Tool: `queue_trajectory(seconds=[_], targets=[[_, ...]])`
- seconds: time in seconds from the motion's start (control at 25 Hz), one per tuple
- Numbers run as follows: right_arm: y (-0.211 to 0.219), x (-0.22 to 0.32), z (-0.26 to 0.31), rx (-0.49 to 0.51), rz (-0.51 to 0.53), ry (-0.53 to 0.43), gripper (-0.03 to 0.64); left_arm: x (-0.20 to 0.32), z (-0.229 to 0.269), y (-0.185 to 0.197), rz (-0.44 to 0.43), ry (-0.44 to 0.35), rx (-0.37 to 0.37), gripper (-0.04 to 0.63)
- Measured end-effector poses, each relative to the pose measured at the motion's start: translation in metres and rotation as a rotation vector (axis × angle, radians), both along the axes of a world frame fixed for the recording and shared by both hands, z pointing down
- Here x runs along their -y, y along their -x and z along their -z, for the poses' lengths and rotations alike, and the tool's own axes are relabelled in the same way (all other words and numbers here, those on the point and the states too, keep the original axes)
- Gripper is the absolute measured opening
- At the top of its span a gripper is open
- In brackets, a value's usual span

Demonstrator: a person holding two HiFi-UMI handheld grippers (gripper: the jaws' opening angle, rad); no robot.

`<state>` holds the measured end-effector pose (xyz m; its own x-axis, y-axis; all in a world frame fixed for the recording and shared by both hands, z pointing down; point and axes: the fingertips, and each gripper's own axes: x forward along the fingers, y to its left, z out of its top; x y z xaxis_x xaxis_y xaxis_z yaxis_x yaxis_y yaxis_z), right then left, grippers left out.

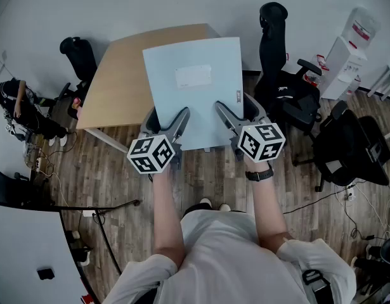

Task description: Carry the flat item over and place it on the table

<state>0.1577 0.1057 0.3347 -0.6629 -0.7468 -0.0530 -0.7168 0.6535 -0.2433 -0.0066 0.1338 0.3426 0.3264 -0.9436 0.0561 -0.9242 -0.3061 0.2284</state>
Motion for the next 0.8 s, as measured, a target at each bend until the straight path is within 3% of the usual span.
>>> queue_trajectory(seconds=[0.2,0.4,0.6,0.8], targets=[[-0.001,0.002,-0.007,0.015,-0.001,0.023,0.331,0.0,-0.007,-0.001,-0.014,0.034,-0.003,0.439],[0.0,0.021,-0.014,0.019,-0.004,-0.007,0.331,0.02,-0.011,-0.001,-0.012,-0.003,0.028,0.439],[0.008,0.065,-0.026,-0.015,-0.013,0.074,0.333,0.068,-0.023,0.005,-0.046,0.009,0.029,0.439],[0.021,0.122,-0.018,-0.006,-0.093,0.046,0.334,0.132,-0.02,0.019,-0.055,-0.018,0.026,0.44]])
